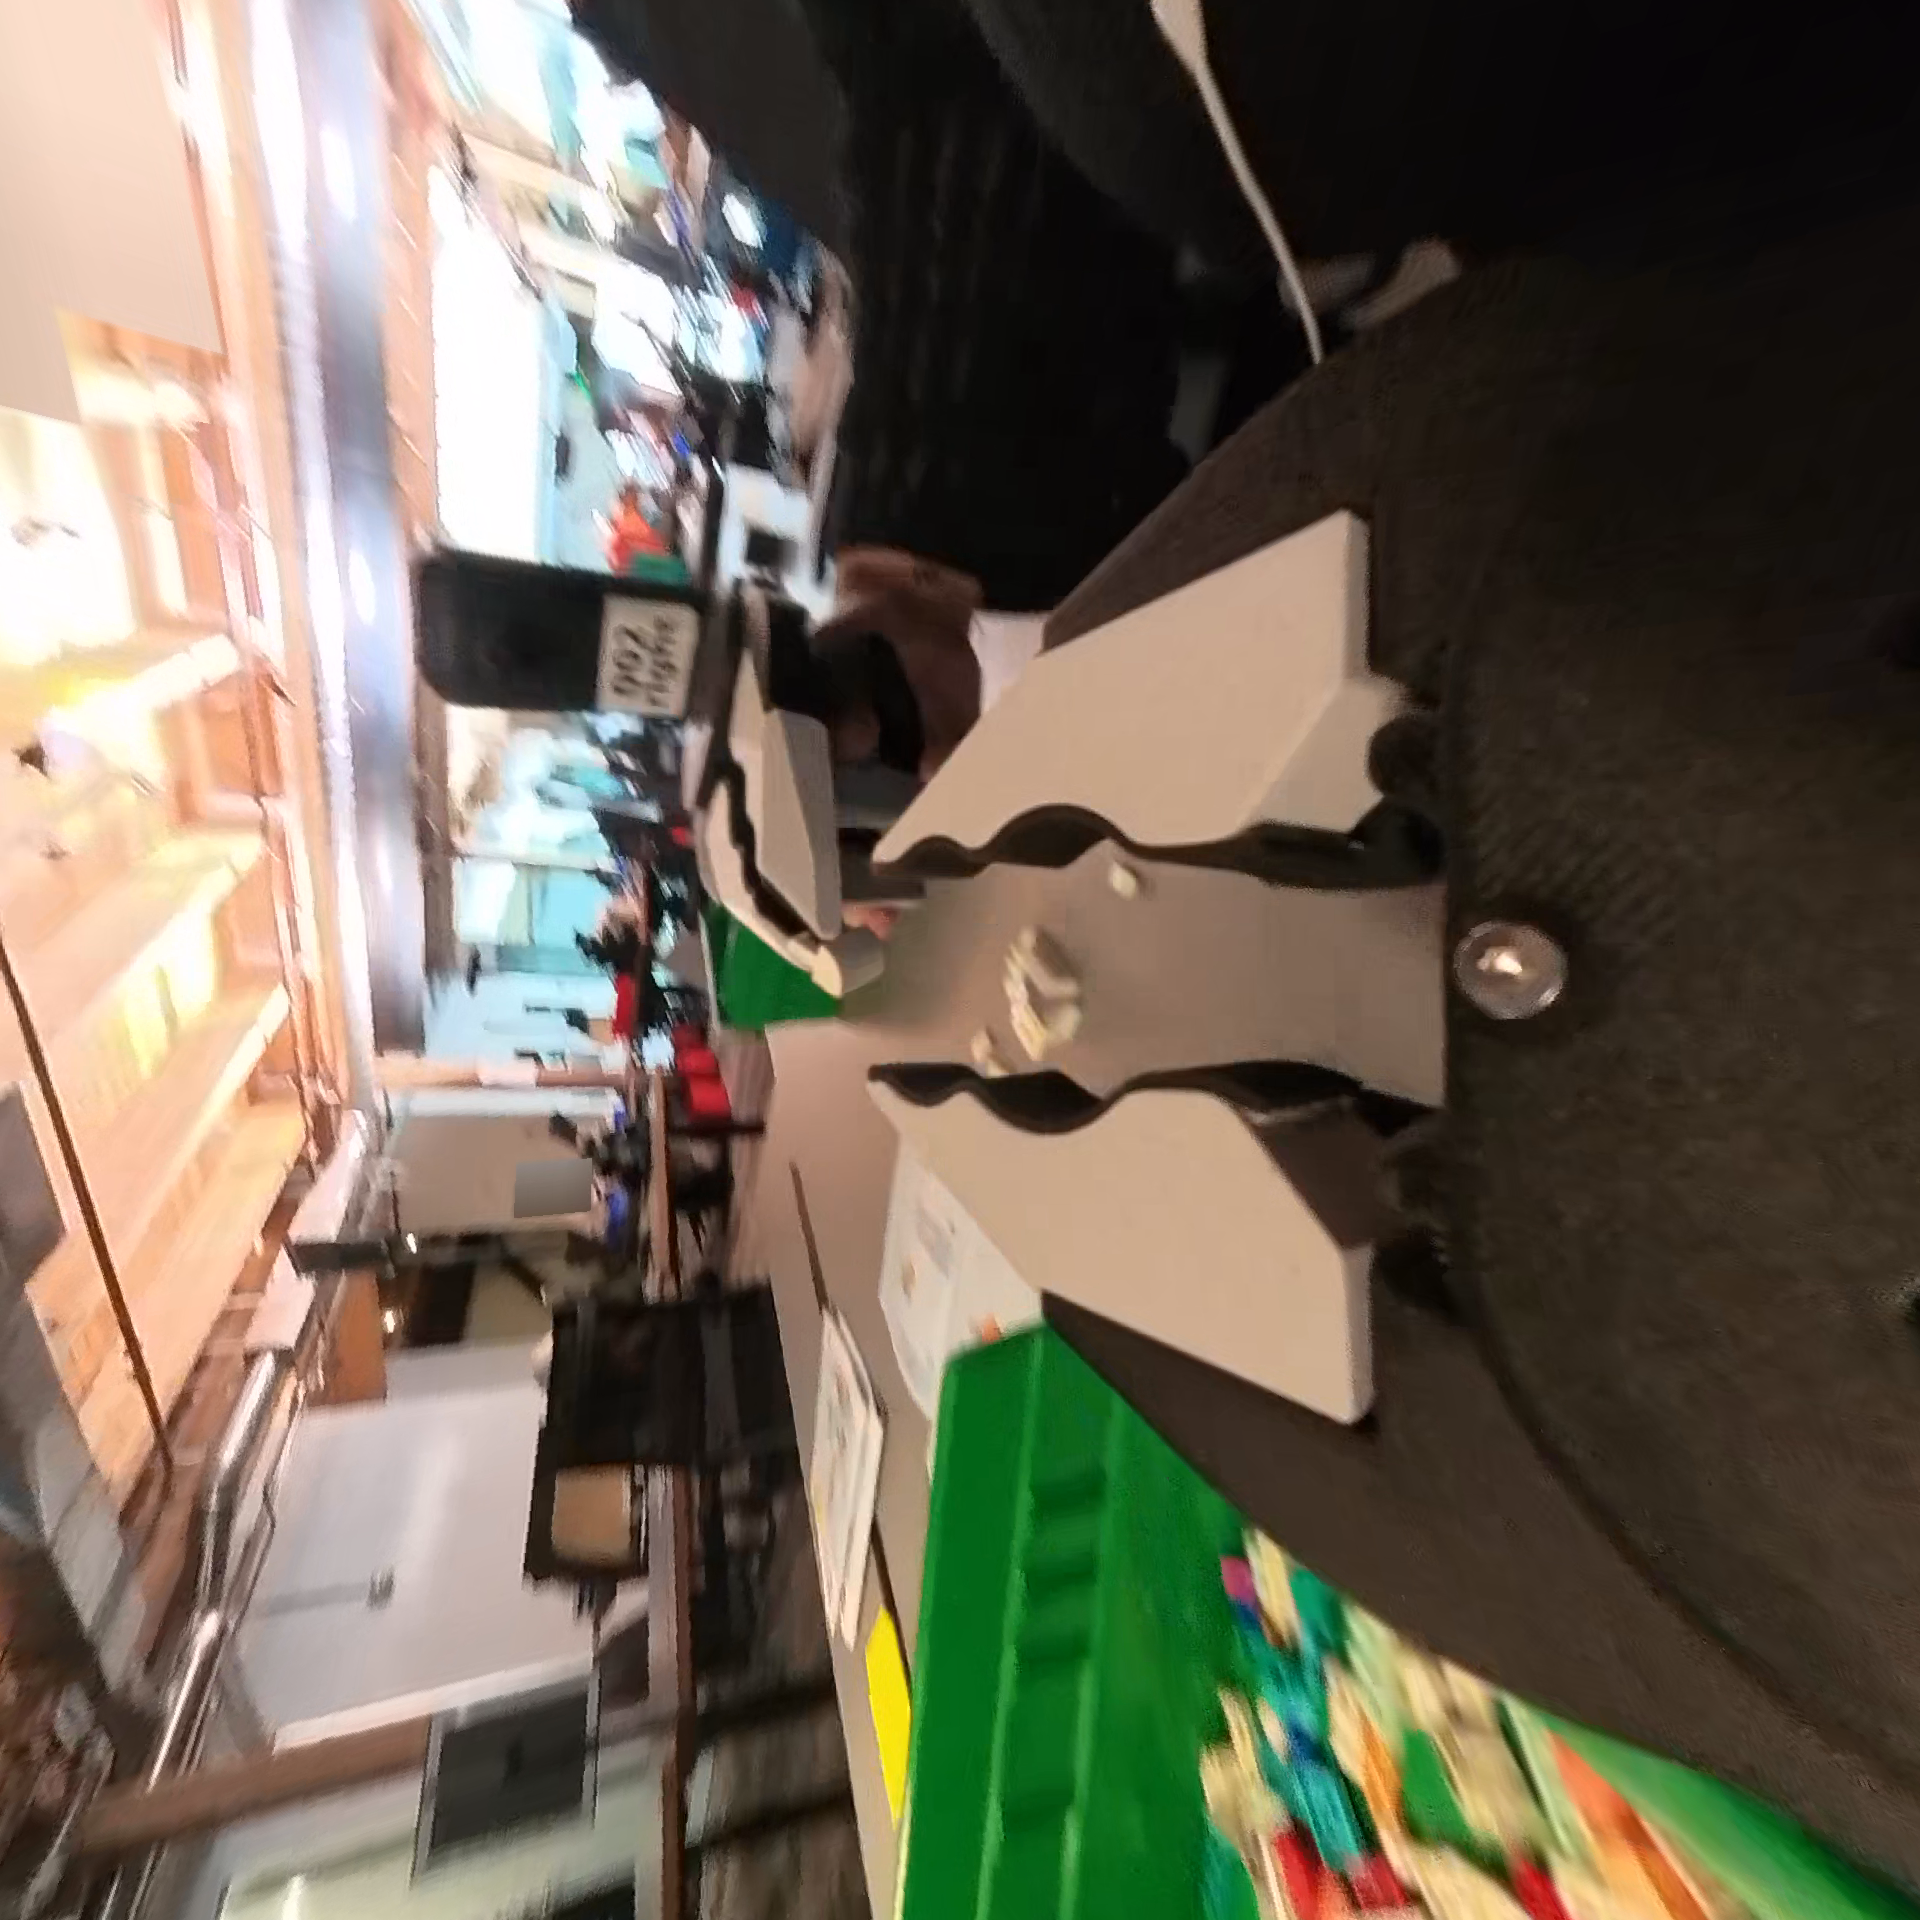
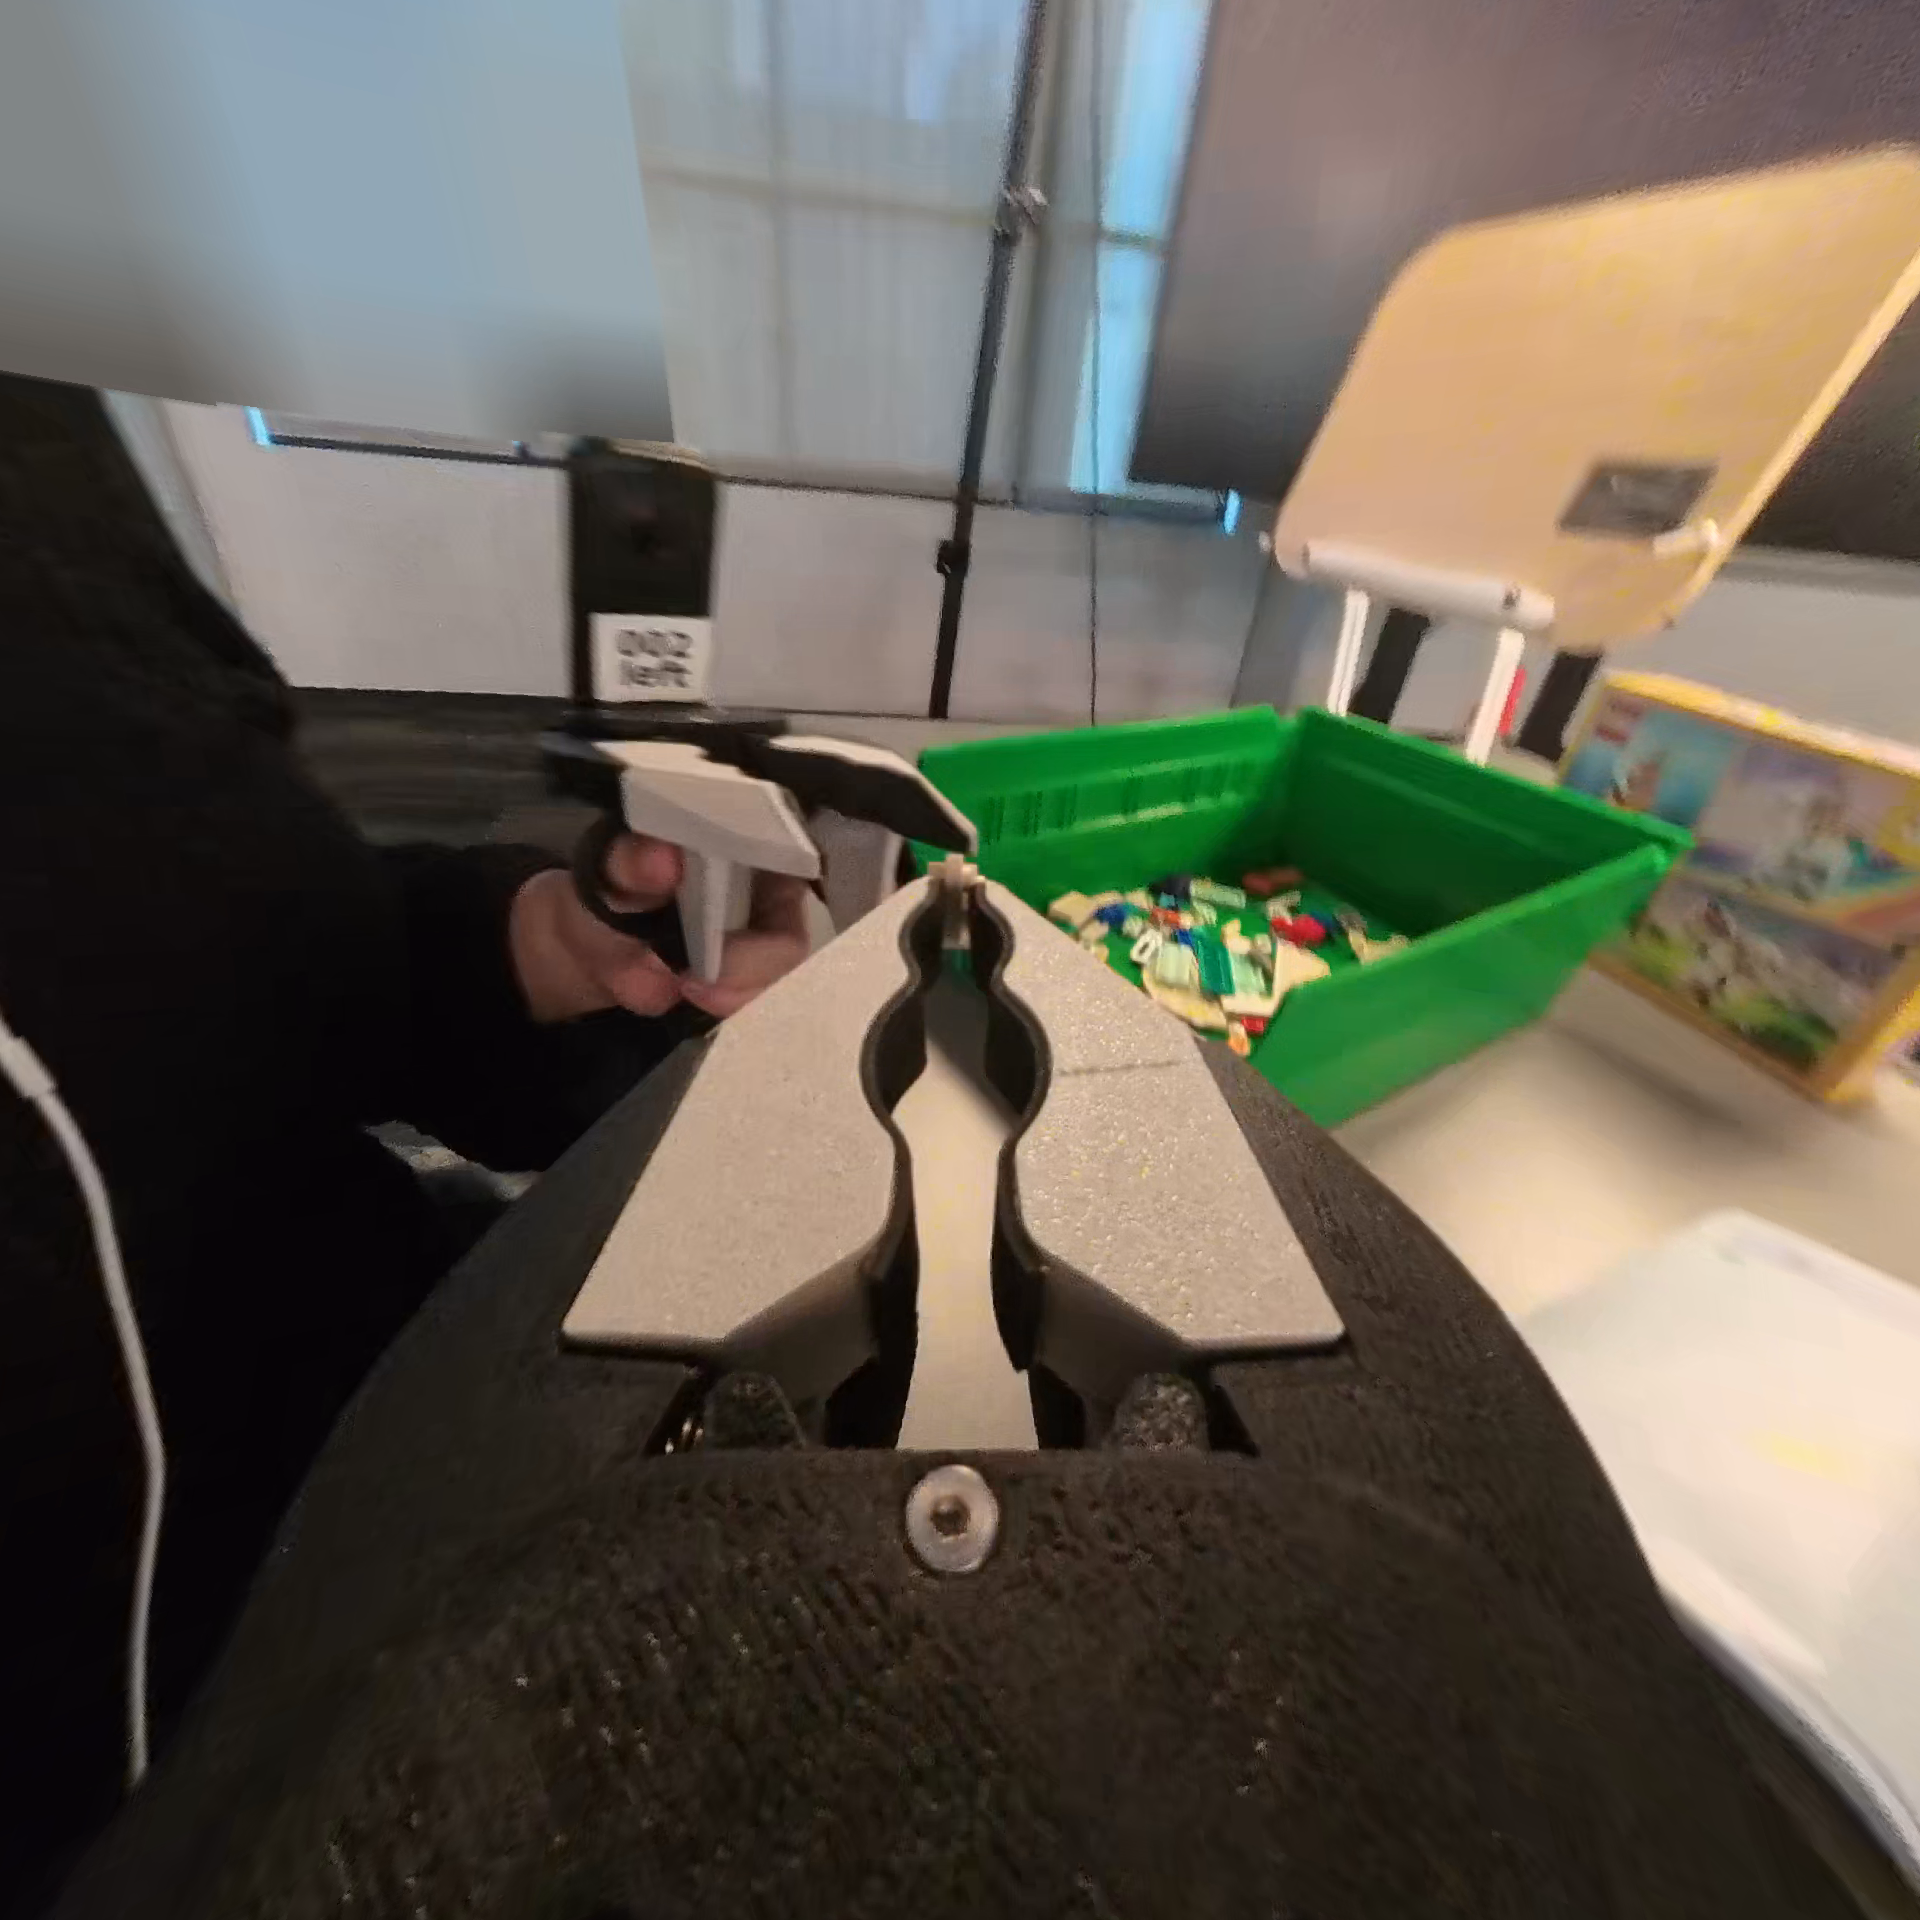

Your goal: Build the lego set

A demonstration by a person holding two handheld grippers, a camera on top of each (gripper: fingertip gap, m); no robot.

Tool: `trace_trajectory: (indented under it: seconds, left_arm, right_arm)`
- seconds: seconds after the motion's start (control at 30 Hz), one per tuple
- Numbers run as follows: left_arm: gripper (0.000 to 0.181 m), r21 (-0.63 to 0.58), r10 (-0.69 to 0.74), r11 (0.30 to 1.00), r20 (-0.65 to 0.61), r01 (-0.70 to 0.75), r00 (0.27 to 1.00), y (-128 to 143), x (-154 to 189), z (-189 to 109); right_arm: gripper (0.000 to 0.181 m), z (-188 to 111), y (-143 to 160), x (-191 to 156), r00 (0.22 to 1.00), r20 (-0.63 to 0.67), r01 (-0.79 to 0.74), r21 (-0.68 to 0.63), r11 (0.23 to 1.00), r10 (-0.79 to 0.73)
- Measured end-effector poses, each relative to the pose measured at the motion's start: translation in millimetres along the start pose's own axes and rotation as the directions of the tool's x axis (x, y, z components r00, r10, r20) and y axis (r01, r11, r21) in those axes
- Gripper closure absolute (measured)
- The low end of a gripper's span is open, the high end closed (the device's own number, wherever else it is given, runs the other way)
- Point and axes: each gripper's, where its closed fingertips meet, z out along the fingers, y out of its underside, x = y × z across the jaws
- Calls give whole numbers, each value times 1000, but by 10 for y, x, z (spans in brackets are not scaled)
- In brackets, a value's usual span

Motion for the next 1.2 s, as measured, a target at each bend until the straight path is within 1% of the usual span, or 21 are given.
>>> trace_trajectory:
  seconds: [0.1, 0.17, 0.4, 0.47, 0.5, 0.53, 0.57, 0.67, 0.7, 0.73, 0.77, 0.8, 0.83, 0.9, 0.97, 1.03, 1.07, 1.1, 1.13, 1.17, 1.2]
  left_arm:
    - [148, 29, -148, 988, -123, 153, 981, -67, 113, 82]
    - [153, 41, -201, 976, -191, 212, 961, -109, 181, 100]
    - [172, 40, -196, 975, -308, 218, 931, -111, 350, 91]
    - [172, 14, -269, 956, -350, 292, 897, -117, 374, 84]
    - [170, -10, -342, 931, -380, 366, 859, -133, 377, 78]
    - [158, -35, -427, 891, -404, 453, 809, -156, 364, 77]
    - [153, -68, -505, 845, -426, 530, 751, -171, 353, 78]
    - [149, -178, -658, 723, -471, 667, 588, -176, 379, 86]
    - [149, -223, -699, 677, -491, 701, 520, -187, 412, 81]
    - [150, -272, -742, 616, -515, 739, 429, -219, 447, 68]
    - [156, -318, -766, 550, -561, 772, 314, -295, 488, 27]
    - [158, -351, -783, 488, -581, 799, 223, -345, 491, 8]
    - [165, -367, -793, 457, -582, 810, 183, -343, 493, 15]
    - [166, -389, -789, 418, -603, 820, 116, -373, 509, 1]
    - [166, -404, -786, 386, -615, 829, 66, -387, 514, -1]
    - [166, -403, -782, 385, -620, 830, 62, -371, 509, 8]
    - [166, -388, -781, 402, -618, 830, 89, -354, 494, 16]
    - [166, -360, -782, 432, -607, 827, 144, -325, 470, 30]
    - [166, -323, -778, 474, -590, 819, 217, -297, 432, 37]
    - [166, -280, -767, 530, -561, 801, 311, -264, 381, 36]
    - [166, -236, -744, 602, -512, 762, 429, -208, 320, 34]
  right_arm:
    - [179, -21, -84, -165, 995, 58, 79, 44, 996, -81]
    - [179, -32, -126, -249, 991, 93, 91, 71, 993, -97]
    - [179, -54, -160, -356, 981, 154, 104, 99, 990, -119]
    - [179, -62, -165, -371, 979, 164, 108, 105, 989, -125]
    - [179, -63, -169, -379, 977, 165, 117, 105, 988, -134]
    - [179, -63, -175, -391, 975, 166, 131, 105, 986, -147]
    - [179, -60, -186, -408, 972, 169, 145, 105, 984, -161]
    - [179, -51, -243, -460, 963, 176, 188, 109, 976, -205]
    - [179, -48, -263, -476, 959, 179, 201, 110, 973, -218]
    - [179, -46, -282, -491, 956, 181, 212, 112, 971, -230]
    - [179, -47, -308, -508, 953, 185, 221, 119, 968, -240]
    - [179, -47, -336, -529, 950, 190, 226, 128, 966, -248]
    - [179, -47, -356, -547, 947, 195, 235, 131, 963, -257]
    - [179, -48, -380, -569, 940, 197, 255, 129, 958, -277]
    - [179, -52, -389, -575, 936, 195, 271, 125, 954, -292]
    - [178, -57, -371, -560, 938, 187, 274, 108, 956, -290]
    - [178, -60, -347, -535, 943, 176, 270, 92, 958, -283]
    - [176, -71, -315, -490, 949, 160, 264, 69, 962, -271]
    - [171, -93, -288, -417, 959, 133, 244, 49, 969, -248]
    - [168, -123, -254, -306, 973, 92, 209, 25, 978, -210]
    - [167, -157, -185, -170, 985, 43, 166, -19, 986, -165]
